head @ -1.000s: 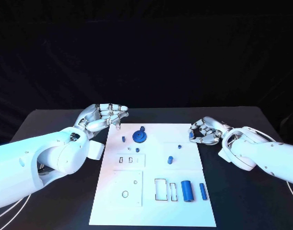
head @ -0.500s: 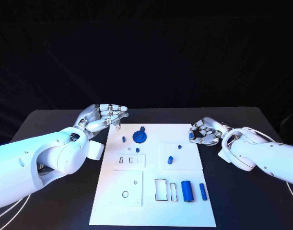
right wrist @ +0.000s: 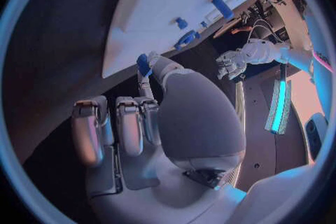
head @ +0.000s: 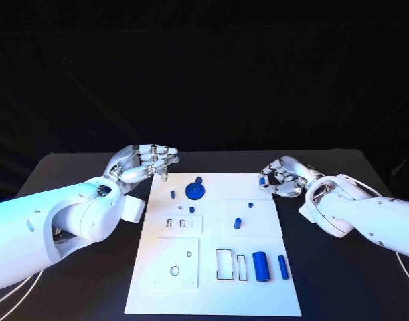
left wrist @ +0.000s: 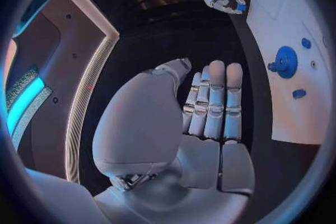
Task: Assemble the parts on the task board
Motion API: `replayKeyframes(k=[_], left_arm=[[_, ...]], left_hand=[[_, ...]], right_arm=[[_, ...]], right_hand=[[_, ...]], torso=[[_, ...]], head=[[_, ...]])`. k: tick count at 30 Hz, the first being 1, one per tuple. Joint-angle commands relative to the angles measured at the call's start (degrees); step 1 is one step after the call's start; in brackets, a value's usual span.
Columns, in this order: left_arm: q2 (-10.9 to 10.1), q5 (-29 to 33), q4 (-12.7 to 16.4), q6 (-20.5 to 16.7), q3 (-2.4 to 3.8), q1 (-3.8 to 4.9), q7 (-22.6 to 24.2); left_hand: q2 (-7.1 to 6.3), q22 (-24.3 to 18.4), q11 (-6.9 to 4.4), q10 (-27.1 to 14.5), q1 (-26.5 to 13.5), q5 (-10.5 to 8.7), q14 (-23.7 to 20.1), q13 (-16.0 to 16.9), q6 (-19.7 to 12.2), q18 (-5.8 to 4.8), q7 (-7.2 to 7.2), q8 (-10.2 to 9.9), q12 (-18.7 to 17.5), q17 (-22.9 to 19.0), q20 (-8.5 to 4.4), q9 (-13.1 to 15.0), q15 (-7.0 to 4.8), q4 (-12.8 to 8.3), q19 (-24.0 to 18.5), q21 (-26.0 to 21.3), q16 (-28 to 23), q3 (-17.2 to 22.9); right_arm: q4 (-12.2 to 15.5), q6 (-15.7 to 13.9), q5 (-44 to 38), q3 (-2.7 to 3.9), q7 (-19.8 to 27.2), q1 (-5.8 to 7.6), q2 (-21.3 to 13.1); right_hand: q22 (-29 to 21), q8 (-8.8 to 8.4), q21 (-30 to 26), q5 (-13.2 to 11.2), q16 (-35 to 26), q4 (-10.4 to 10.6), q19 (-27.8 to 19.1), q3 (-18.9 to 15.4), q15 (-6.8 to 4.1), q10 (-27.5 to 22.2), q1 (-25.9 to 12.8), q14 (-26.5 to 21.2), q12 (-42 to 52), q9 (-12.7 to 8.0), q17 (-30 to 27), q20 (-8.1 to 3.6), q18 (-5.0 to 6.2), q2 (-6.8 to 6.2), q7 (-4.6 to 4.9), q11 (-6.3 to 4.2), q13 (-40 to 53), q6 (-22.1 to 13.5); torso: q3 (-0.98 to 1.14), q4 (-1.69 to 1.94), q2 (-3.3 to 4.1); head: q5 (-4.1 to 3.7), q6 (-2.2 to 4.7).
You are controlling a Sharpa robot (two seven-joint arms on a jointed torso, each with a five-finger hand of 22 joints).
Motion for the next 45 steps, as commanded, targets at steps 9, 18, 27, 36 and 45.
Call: replayKeyframes(k=[9, 18, 27, 36, 45], left_arm=[[1.04, -0.43, -1.65, 1.01, -0.07, 0.04, -0.39], [2.08, -1.82, -2.93, 0.82, -0.17, 0.04, -1.84], [2.40, -3.35, -3.32, 0.09, -0.21, 0.05, -3.63], [2.60, -5.22, -3.35, -0.24, -0.22, 0.06, -5.60], [2.49, -6.48, -3.29, -0.29, -0.22, 0.07, -6.72]], left_hand=[[-0.31, 0.44, -0.64, 1.51, -0.43, -0.45, -0.19, 0.95, -0.29, -0.04, -0.31, 0.67, 2.04, -0.18, -0.03, 0.48, -0.30, -0.28, -0.42, 0.76, 0.93, 0.56], [0.07, 6.81, -2.07, 1.32, -2.37, -0.48, 4.43, 8.25, -0.91, -1.25, -1.32, 1.57, 12.78, 7.45, -0.98, 1.60, -1.39, -1.98, 4.77, 5.36, 10.93, -0.91], [0.19, 16.27, -2.88, -5.61, -4.03, -0.32, 15.55, 24.40, -0.75, -3.04, -1.97, 3.54, 36.68, 26.47, -1.59, 2.95, -2.07, -2.20, 12.69, 11.57, 27.29, -0.46], [0.33, 22.57, -2.85, -4.54, -5.07, -0.37, 20.87, 35.04, -0.20, -4.32, -1.96, 5.89, 51.33, 34.96, -1.73, 4.00, -2.11, -1.51, 18.51, 15.03, 33.00, -0.33], [0.61, 27.28, -2.90, 3.47, -5.28, -0.34, 23.73, 49.77, 0.24, -5.32, -2.09, 7.19, 63.95, 39.80, -1.81, 4.43, -2.14, -1.54, 22.69, 17.29, 35.68, -0.68]], right_arm=[[8.37, -2.99, -5.56, -0.03, -13.72, 1.80, 5.57], [10.25, -1.53, -10.64, -0.54, -19.96, 0.20, 12.12], [9.35, -0.01, -15.24, -0.85, -23.63, -2.73, 16.86], [8.66, 0.67, -19.61, -1.02, -25.28, -4.89, 19.36], [8.04, 0.18, -22.33, -1.11, -25.80, -5.91, 20.66]], right_hand=[[15.06, 0.35, 0.25, 0.12, 0.30, 0.04, 5.99, 0.34, 0.06, 5.57, -0.38, 6.08, -0.23, 0.22, 15.05, 0.01, -0.82, 0.49, 0.26, -0.16, 14.67, 0.02], [15.06, 0.44, 0.25, 0.10, 0.30, -0.03, 5.99, 0.34, 0.12, 5.76, -0.76, 6.08, 0.05, 0.24, 15.05, 0.09, -0.82, 0.12, 0.30, -0.11, 14.86, -0.05], [15.06, 0.68, 0.25, 0.09, 0.30, -0.01, 5.99, 0.27, 0.12, 5.73, -1.41, 6.08, 0.00, 0.31, 15.05, 0.14, -0.82, -0.36, 0.25, -0.13, 14.83, 0.07], [15.06, 0.91, 0.25, 0.08, 0.30, 0.11, 5.99, 0.11, 0.10, 5.71, -2.12, 6.08, -0.02, 0.38, 15.05, 0.15, -0.82, -0.91, 0.20, -0.17, 14.81, 0.16], [15.06, 1.11, 0.25, 0.07, 0.30, 0.37, 5.99, -0.22, 0.07, 5.72, -3.02, 6.08, -0.02, 0.41, 15.05, 0.14, -0.82, -1.66, 0.15, -0.21, 14.81, 0.13]], torso=[[-0.30, -0.16, -0.95], [-0.88, 0.39, -1.53], [-0.90, 0.51, -1.42], [-0.85, 0.30, -1.36], [-0.77, 0.38, -1.39]], head=[[1.46, -1.38], [1.43, -2.35], [1.76, -2.68], [2.43, -3.16], [2.69, -3.69]])
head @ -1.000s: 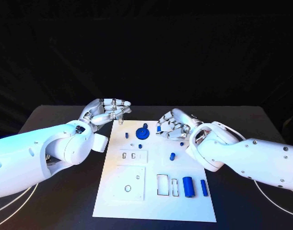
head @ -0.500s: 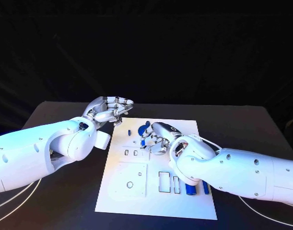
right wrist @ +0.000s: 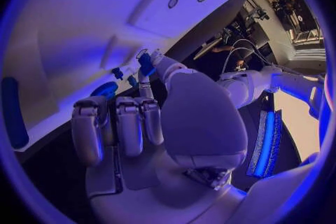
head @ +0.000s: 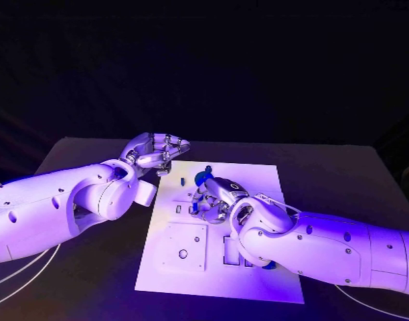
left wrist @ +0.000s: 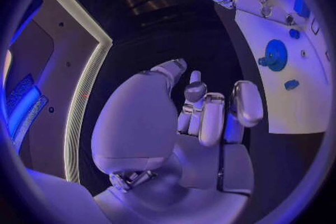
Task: Assemble the parts on the task board
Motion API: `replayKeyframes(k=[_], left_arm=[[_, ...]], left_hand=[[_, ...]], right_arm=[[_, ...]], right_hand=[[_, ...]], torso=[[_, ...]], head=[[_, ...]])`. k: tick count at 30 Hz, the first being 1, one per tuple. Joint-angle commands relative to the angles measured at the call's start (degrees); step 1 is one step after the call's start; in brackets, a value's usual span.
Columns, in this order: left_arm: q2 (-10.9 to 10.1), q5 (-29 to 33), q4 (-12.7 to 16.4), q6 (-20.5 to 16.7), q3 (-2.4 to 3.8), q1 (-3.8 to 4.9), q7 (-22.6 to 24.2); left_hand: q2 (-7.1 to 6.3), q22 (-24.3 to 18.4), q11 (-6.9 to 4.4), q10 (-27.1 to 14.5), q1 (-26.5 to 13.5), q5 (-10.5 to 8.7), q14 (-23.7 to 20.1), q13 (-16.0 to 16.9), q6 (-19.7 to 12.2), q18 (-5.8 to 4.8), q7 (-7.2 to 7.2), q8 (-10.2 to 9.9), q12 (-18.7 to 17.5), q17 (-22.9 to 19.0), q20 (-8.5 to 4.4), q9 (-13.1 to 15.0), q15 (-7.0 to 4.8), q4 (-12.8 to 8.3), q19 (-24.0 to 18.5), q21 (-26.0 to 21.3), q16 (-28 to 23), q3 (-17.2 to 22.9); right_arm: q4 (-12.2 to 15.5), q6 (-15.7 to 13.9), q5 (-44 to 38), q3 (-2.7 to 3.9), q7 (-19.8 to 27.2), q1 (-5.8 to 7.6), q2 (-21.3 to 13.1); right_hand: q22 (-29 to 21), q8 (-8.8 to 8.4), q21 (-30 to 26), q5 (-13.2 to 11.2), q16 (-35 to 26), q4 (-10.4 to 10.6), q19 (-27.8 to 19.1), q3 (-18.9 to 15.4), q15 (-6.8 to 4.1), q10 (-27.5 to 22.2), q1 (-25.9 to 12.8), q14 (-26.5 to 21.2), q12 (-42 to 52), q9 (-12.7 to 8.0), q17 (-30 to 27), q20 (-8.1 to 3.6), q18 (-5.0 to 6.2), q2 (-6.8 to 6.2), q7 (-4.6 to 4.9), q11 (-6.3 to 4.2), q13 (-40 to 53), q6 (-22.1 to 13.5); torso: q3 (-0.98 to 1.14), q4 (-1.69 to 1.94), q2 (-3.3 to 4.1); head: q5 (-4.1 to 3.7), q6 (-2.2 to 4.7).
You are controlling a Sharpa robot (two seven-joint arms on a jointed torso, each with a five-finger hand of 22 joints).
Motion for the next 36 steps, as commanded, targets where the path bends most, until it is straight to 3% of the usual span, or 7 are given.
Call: replayKeyframes(k=[1, 12, 36], left_arm=[[0.03, -1.58, 0.14, -0.05, 0.03, 0.05, -1.17], [-0.18, -2.00, 0.13, 0.15, 0.03, 0.05, -1.81], [-0.25, -2.32, 0.04, 0.51, 0.03, 0.05, -2.36]], left_hand=[[0.08, 0.58, -0.03, 0.57, -0.37, -0.08, 1.90, 0.76, 0.52, -0.79, 0.04, 0.30, 0.65, 6.42, -0.06, 0.08, 0.02, 0.11, 0.65, 0.47, 0.40, -0.11], [0.15, 1.21, -0.08, 0.93, -0.32, -0.08, 2.17, 1.42, 0.61, -0.92, -0.01, 0.45, 1.23, 6.90, -0.08, 0.13, -0.02, 0.07, 1.19, 0.75, 0.63, -0.11], [0.14, 1.81, -0.10, 1.12, -0.24, -0.09, 2.40, 1.78, 0.55, -1.05, -0.02, 0.49, 1.57, 7.30, -0.10, 0.14, -0.05, 0.00, 1.71, 1.02, 0.83, -0.10]], right_arm=[[-0.24, 0.54, -3.70, -0.04, -0.93, -0.35, 0.42], [-0.68, 1.06, -5.51, -0.10, -1.33, -0.89, 0.66], [-2.27, 2.32, -6.70, -0.41, -1.62, -1.02, 1.31]], right_hand=[[15.09, 0.21, 0.25, 0.28, 0.30, 0.24, 6.00, -0.10, 0.04, 5.73, -0.44, 6.08, 0.08, 0.01, 15.08, 0.13, -0.82, -0.10, 0.08, -0.22, 14.84, 0.40], [15.09, 0.27, 0.25, 0.29, 0.30, 0.39, 6.00, -0.33, 0.03, 5.61, -0.84, 6.08, -0.12, 0.01, 15.08, 0.12, -0.82, -0.52, 0.09, -0.22, 14.71, 0.29], [15.09, 0.08, 0.25, 0.31, 0.30, 1.06, 6.00, -1.30, 0.26, 5.13, -1.85, 6.08, -0.87, -0.18, 15.08, 0.25, -0.82, -1.65, 0.47, 0.09, 14.24, -0.79]], torso=[[0.03, -0.06, -0.01], [0.02, -0.20, -0.05], [0.00, -0.14, -0.07]], head=[[0.23, -0.18], [0.56, -0.48], [0.60, -0.35]])
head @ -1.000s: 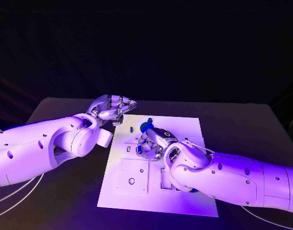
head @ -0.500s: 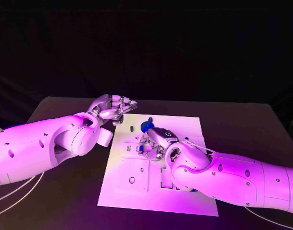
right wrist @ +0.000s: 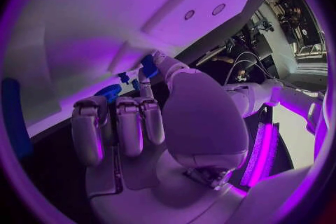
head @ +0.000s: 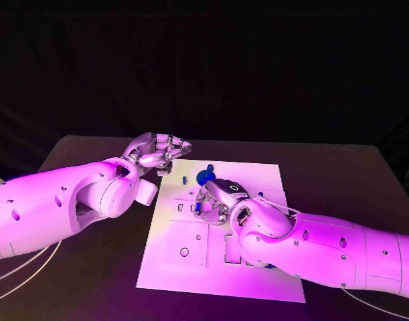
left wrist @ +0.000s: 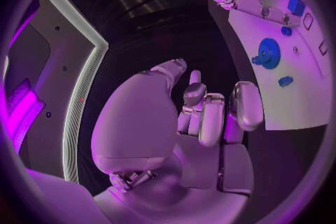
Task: Assemble the parts on the task board
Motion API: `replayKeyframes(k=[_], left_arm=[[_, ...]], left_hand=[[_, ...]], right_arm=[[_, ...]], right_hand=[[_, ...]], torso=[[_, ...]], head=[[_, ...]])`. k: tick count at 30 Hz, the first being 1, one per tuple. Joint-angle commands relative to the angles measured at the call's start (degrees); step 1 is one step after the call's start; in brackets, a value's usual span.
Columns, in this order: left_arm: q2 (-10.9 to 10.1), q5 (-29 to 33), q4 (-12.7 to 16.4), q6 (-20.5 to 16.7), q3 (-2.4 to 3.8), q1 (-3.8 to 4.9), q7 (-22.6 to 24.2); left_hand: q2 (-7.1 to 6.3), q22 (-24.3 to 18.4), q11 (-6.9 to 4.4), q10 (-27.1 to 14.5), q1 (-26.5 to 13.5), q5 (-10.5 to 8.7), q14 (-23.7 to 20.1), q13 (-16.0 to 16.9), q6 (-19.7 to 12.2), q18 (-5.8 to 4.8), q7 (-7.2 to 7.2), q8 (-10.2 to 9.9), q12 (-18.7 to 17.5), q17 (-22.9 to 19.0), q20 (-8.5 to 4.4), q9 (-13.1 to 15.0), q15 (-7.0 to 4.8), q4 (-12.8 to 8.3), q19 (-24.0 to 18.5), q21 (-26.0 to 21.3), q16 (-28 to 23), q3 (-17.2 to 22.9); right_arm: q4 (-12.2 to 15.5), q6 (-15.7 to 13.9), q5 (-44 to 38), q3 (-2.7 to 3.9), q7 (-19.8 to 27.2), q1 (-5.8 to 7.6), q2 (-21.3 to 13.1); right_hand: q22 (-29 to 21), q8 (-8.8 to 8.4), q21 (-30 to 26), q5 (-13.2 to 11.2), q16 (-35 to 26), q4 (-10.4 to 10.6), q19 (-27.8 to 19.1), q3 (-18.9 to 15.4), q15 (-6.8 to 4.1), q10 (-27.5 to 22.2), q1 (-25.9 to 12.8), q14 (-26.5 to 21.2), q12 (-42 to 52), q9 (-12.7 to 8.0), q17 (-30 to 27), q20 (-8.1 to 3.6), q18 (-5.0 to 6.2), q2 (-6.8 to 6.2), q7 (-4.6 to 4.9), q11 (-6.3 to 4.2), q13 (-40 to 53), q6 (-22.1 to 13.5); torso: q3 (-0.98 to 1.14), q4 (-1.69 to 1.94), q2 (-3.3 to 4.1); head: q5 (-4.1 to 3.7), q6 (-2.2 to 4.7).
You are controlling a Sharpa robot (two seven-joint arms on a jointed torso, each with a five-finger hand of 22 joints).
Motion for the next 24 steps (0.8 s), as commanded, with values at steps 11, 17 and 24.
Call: replayKeyframes(k=[11, 17, 24], left_arm=[[0.01, -0.45, 0.02, 0.62, 0.03, 0.05, -0.38], [0.01, -0.53, -0.01, 0.67, 0.02, 0.05, -0.54], [0.06, -1.40, -0.17, 0.77, 0.02, 0.05, -0.92]], left_hand=[[0.14, 0.11, -0.03, 0.37, -0.24, -0.09, 2.41, 0.08, 0.16, -1.06, -0.01, 0.21, 0.30, 7.32, 0.03, 0.05, -0.05, 0.00, 0.36, 0.29, 0.35, -0.10], [0.15, 0.28, -0.02, 0.41, -0.27, -0.09, 2.52, 0.17, 0.09, -1.10, 0.01, 0.21, 0.41, 7.51, 0.02, 0.04, -0.06, 0.02, 0.51, 0.37, 0.45, -0.12], [0.16, 1.26, 0.02, 1.01, -0.36, -0.10, 3.48, 1.15, -0.17, -1.31, 0.07, 0.19, 1.22, 9.33, 0.00, 0.01, -0.03, 0.05, 1.35, 0.82, 1.29, -0.18]], right_arm=[[-0.20, 1.71, -1.04, -0.12, -0.05, -0.09, 0.11], [0.20, 0.66, -1.20, -0.15, -0.01, -0.08, 0.09], [0.79, -2.19, -1.51, -0.17, 0.33, -0.08, -0.32]], right_hand=[[15.06, -0.25, 0.25, 0.30, 0.30, 0.74, 6.00, -2.06, 0.66, 4.44, -0.63, 6.08, -1.25, -0.32, 15.05, 0.60, -0.82, -1.33, 0.63, 0.57, 13.59, -1.86], [15.06, -0.89, 0.25, 0.33, 0.30, 2.12, 6.00, -4.46, 1.18, 3.33, -0.60, 6.08, -2.85, -0.75, 15.05, 1.07, -0.82, -1.72, 1.27, 1.16, 12.63, -3.92], [15.06, -1.54, 0.25, 0.47, 0.30, 7.32, 6.00, -13.41, 2.12, 1.23, 1.19, 6.08, -5.62, -1.59, 15.05, 1.98, -0.82, -1.42, 2.37, 2.04, 10.84, -7.27]], torso=[[-0.03, -0.01, 0.00], [-0.02, -0.06, 0.00], [-0.02, -0.02, -0.02]], head=[[0.13, -0.05], [0.17, 0.08], [0.11, 0.13]])
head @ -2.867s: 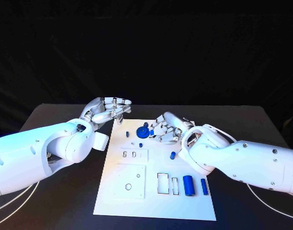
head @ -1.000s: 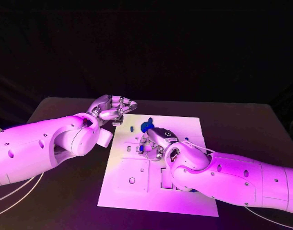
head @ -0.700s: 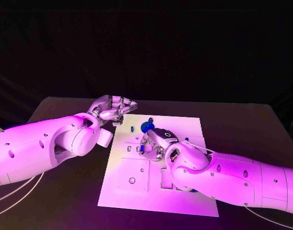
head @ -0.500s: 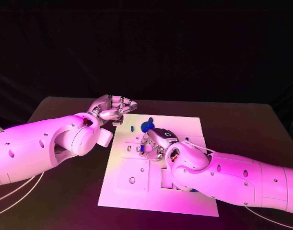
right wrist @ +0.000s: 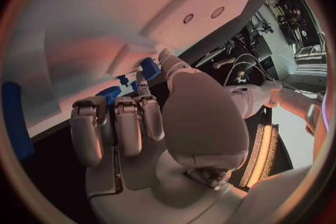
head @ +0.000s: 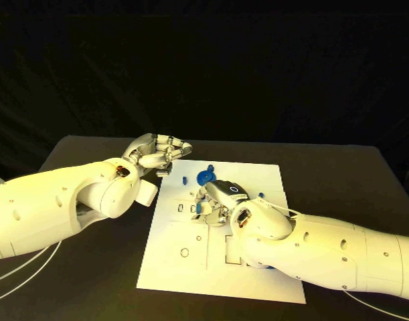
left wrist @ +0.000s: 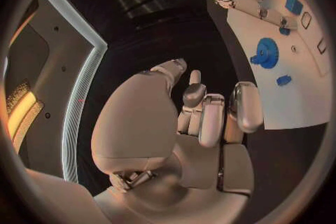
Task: Assemble the parts on the task board
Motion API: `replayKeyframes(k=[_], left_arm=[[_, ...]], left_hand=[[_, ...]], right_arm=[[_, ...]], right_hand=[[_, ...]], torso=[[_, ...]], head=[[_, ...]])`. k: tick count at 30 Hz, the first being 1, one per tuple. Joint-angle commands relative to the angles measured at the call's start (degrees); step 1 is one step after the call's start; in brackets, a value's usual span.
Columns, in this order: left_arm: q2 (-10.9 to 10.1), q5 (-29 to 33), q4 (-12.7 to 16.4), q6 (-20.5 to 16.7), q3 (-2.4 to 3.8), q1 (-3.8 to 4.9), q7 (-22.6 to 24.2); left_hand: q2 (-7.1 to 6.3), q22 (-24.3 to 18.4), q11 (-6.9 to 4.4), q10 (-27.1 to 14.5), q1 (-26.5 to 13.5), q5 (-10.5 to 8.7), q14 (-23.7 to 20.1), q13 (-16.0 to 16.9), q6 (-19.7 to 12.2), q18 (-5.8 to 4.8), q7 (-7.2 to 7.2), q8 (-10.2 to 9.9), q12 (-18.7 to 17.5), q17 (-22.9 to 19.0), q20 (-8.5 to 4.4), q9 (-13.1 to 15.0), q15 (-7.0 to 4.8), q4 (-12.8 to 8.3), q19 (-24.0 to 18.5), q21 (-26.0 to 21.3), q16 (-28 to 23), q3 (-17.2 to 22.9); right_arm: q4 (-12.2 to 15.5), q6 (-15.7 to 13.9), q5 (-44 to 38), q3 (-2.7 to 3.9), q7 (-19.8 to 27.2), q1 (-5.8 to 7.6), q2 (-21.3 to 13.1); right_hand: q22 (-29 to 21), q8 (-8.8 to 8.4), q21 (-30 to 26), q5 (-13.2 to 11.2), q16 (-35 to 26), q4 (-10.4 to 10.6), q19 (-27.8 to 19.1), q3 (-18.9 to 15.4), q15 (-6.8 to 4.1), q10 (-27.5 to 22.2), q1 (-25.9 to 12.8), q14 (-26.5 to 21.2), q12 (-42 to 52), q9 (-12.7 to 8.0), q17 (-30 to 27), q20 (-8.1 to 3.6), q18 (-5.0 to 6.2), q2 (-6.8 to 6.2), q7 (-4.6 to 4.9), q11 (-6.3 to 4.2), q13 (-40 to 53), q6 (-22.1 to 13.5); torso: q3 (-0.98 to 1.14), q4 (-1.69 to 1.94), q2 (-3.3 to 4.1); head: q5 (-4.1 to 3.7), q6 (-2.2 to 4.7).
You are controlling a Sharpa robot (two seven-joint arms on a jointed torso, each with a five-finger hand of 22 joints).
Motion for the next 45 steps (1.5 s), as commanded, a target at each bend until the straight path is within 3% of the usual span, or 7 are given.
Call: replayKeyframes(k=[1, 9, 14, 20, 28, 36, 45], left_arm=[[0.09, -1.40, -0.10, 0.72, 0.03, 0.05, -0.55], [0.07, -10.01, -0.94, 2.27, 0.03, 0.05, -9.60], [0.16, -21.23, -1.77, 11.89, 0.05, 0.06, -22.67], [1.06, -30.72, -2.55, 20.75, 0.07, 0.07, -32.03], [3.36, -38.02, -3.81, 25.41, 0.09, 0.37, -39.70], [7.21, -41.95, -5.68, 28.06, 0.04, 1.60, -43.88], [10.08, -42.98, -6.89, 30.78, -0.31, 2.32, -45.35]], left_hand=[[0.15, 0.56, 0.07, 0.68, -0.39, -0.11, 3.77, 0.71, -0.27, -0.47, 0.09, 0.19, 0.67, 9.88, -0.02, 0.02, -0.02, 0.06, 0.82, 0.46, 0.75, -0.22], [-0.67, 4.90, 0.26, 3.30, -3.11, -0.22, 5.79, 3.59, -1.24, -1.42, 0.27, -0.05, 3.08, 13.98, 0.01, -0.21, 0.14, 2.03, 4.65, 2.30, 2.47, -2.34], [0.75, 5.93, -0.89, 4.54, -8.66, -0.11, 6.04, 4.34, 1.37, -1.63, -1.20, 2.87, 3.61, 14.53, -0.63, 1.58, -0.80, 4.41, 5.69, 2.73, 2.66, -5.92], [2.78, 5.63, -2.17, 5.06, -7.60, 0.41, 6.15, 4.56, 2.01, -1.57, -2.56, 5.90, 3.51, 14.80, -1.62, 4.55, -1.97, 4.25, 5.59, 2.55, 2.76, -5.92], [3.49, 5.68, -2.54, 5.54, -14.58, -0.24, 6.17, 4.77, 0.85, -1.61, -3.00, 8.50, 3.43, 14.85, -2.21, 8.29, -2.38, 4.64, 5.78, 2.45, 2.77, -9.49], [4.05, 5.70, -2.94, 5.64, -16.92, -0.58, 6.18, 4.88, 0.80, -1.62, -3.48, 10.03, 3.38, 14.86, -2.46, 10.41, -2.72, 4.64, 5.83, 2.39, 2.77, -11.31], [4.43, 5.77, -3.07, 5.68, -17.78, -0.67, 6.20, 4.95, 0.59, -1.63, -3.62, 10.58, 3.37, 14.91, -2.57, 11.34, -2.85, 4.67, 5.89, 2.39, 2.79, -11.96]], right_arm=[[0.59, -2.76, -1.13, -0.01, 0.47, -0.04, -0.40], [4.24, -6.24, 0.82, 0.31, 5.35, 0.40, -4.11], [7.75, -3.78, 9.04, 0.80, 17.60, 2.87, -9.78], [11.05, -0.35, 17.40, 0.96, 24.70, 5.82, -15.43], [12.69, -1.00, 26.41, 1.16, 26.64, 8.08, -20.16], [10.73, -3.34, 34.15, 1.56, 26.02, 9.05, -21.72], [9.60, -3.19, 35.65, 1.61, 25.12, 9.28, -21.77]], right_hand=[[15.07, -0.10, 0.25, 0.16, 0.30, 2.00, 6.00, -4.90, 0.42, 1.21, 1.91, 5.93, -0.35, -0.25, 15.07, 0.55, -0.82, 0.51, 0.24, 0.60, 10.78, -0.77], [15.07, -0.50, 0.25, 0.26, 0.30, 2.14, 6.00, -8.07, 0.67, 1.00, 3.00, 5.93, -0.54, -0.72, 15.07, 0.77, -0.82, 1.22, 0.63, 0.92, 10.58, -1.90], [14.90, -1.57, -0.03, 0.25, 0.21, 1.94, 5.85, -7.20, 1.20, -0.11, 7.40, 5.87, -1.70, -1.38, 14.83, 1.26, -0.75, 2.83, 1.31, 1.53, 9.75, -3.44], [11.37, -0.61, -6.12, 0.15, -1.30, 1.38, 2.67, -6.39, 1.04, -2.51, 10.49, 4.84, -4.40, -1.24, 11.29, 1.18, 0.79, 3.09, 1.08, 1.33, 7.90, -2.45], [11.55, -0.44, -5.84, 0.14, -1.19, 1.67, 2.83, -6.50, 1.02, -2.35, 10.32, 4.92, -4.17, -1.22, 11.60, 1.18, 0.70, 3.11, 1.06, 1.32, 8.01, -2.37], [11.66, -0.21, -5.66, 0.12, -1.05, 1.95, 2.96, -6.71, 0.96, -2.20, 9.81, 5.03, -4.00, -1.17, 11.94, 1.13, 0.65, 3.21, 0.99, 1.26, 8.06, -2.20], [11.65, -0.19, -5.66, 0.12, -1.04, 1.95, 2.97, -6.73, 0.96, -2.23, 9.78, 5.03, -4.04, -1.16, 11.96, 1.13, 0.65, 3.21, 0.98, 1.25, 8.03, -2.19]], torso=[[0.00, 0.02, -0.02], [0.00, -0.11, -0.24], [-0.13, -0.38, -0.38], [-0.18, -0.96, -0.81], [0.15, -1.16, -1.30], [0.33, -1.13, -1.37], [0.25, -1.18, -1.28]], head=[[-0.06, 0.03], [-0.07, -0.06], [0.05, -0.01], [0.60, -0.28], [1.19, -0.78], [1.53, -1.06], [1.26, -1.37]])
